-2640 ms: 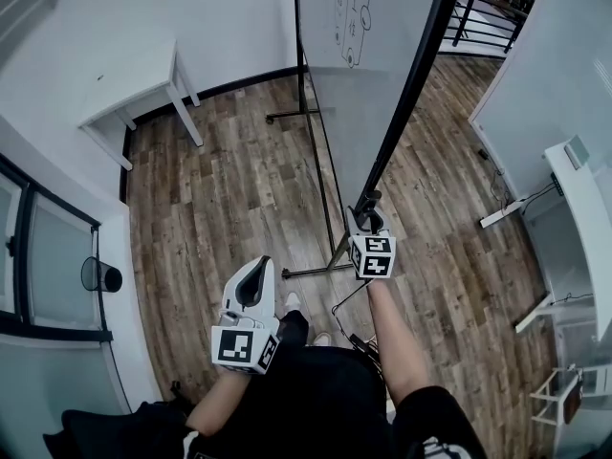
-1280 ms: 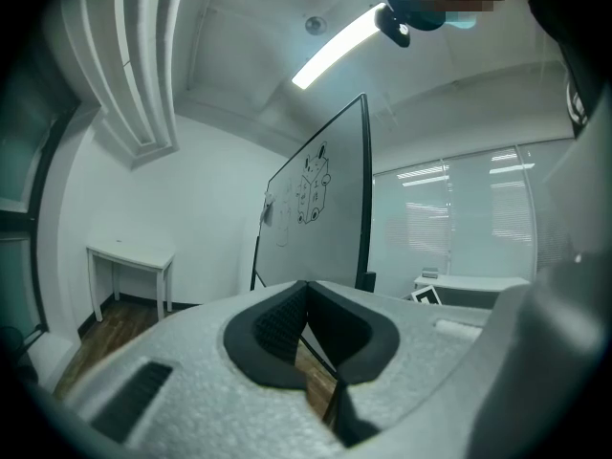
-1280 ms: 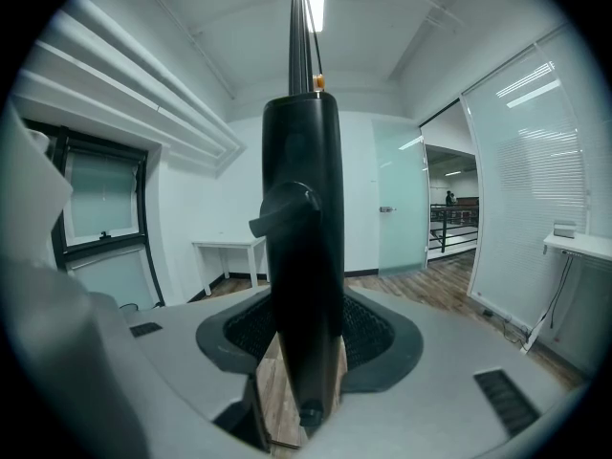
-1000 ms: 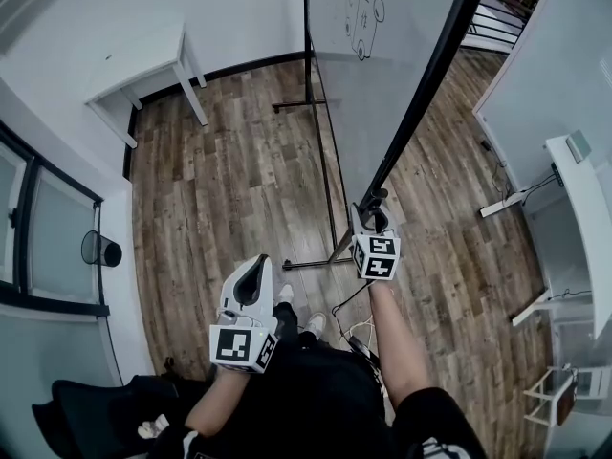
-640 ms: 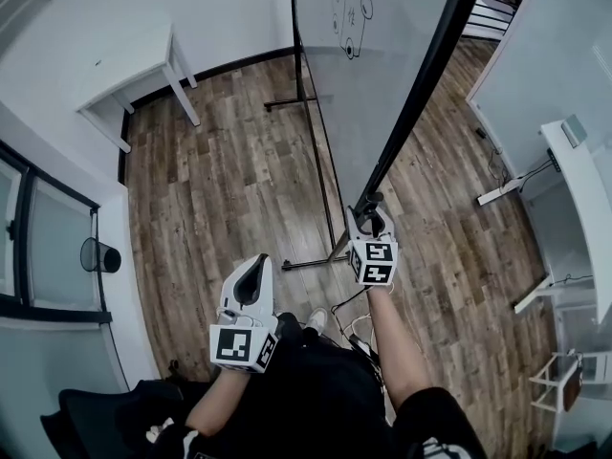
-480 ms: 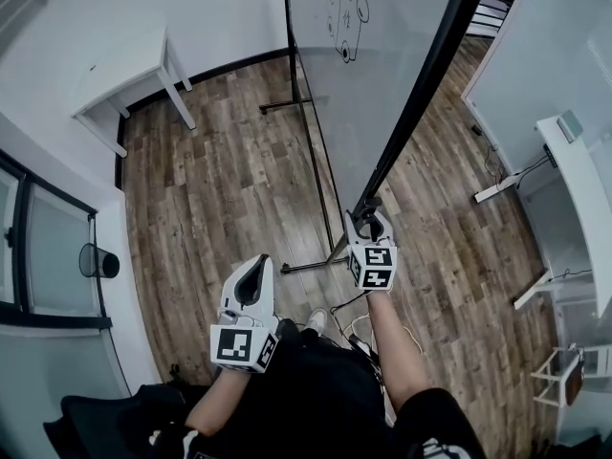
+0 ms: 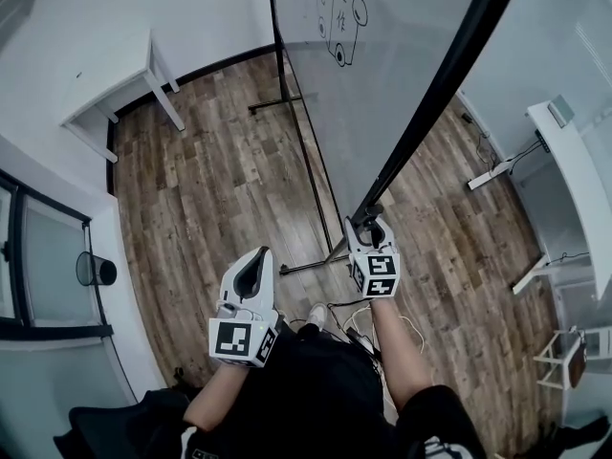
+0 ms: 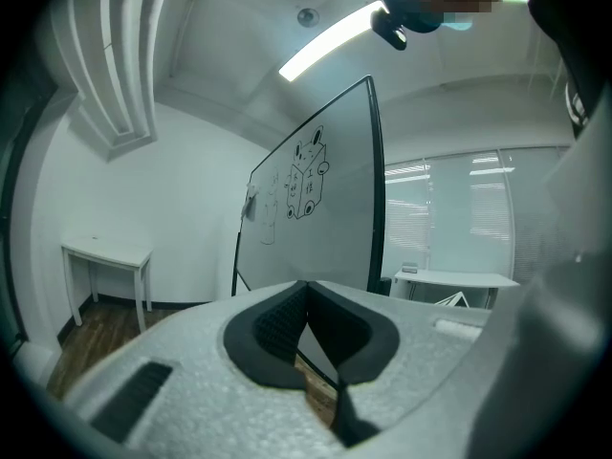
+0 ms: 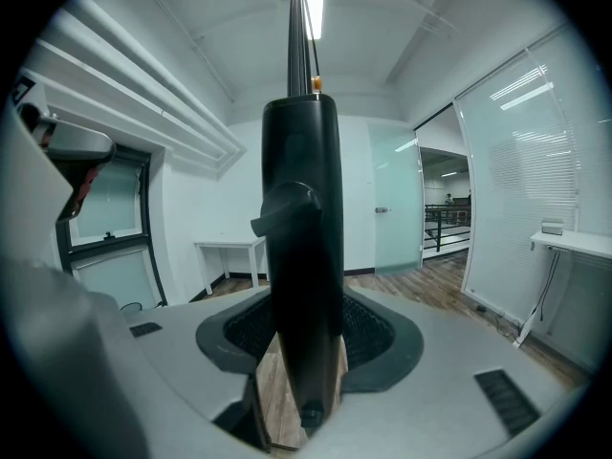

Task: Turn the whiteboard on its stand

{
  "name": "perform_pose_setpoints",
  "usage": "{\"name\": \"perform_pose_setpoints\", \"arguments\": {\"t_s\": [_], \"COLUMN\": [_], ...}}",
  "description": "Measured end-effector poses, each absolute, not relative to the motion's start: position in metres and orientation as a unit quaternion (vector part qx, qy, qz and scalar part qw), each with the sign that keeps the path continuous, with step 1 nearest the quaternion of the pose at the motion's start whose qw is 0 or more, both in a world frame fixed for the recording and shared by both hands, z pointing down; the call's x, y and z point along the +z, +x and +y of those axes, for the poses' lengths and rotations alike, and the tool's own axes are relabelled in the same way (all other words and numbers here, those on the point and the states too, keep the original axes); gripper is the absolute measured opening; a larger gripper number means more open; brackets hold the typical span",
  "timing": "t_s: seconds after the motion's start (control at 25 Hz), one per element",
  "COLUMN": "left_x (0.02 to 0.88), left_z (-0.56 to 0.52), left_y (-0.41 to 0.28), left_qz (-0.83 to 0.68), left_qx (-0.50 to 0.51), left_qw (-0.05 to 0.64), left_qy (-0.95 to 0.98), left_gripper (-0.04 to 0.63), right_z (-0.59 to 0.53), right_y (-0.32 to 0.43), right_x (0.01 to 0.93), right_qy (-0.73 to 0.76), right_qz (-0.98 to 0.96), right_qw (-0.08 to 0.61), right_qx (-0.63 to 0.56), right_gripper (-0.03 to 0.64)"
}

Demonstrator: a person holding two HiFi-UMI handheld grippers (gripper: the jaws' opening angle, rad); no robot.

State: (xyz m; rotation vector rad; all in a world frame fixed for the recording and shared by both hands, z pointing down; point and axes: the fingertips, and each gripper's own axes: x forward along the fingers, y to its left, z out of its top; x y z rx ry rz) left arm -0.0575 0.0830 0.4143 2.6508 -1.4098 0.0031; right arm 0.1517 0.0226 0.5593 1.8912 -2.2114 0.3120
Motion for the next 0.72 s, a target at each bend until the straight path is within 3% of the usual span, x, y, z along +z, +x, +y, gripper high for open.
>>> {"name": "perform_pose_setpoints", "arguments": {"t_s": [0.72], "left_x": [0.406], "left_z": [0.074], "left_y": [-0.082], "left_qz": [-0.45], "left_qx": [-0.007], "left_qw": [0.07], "left_qy": [0.89], "left_gripper": [0.012], "right_z": [0.042], "right_y": [0.155], "right_x": [0.563], "right_qy": [0.676], "right_qz": [-0.718], "right_qw": [0.103], "right_qx": [0.127], "right_gripper": [0.192]}}
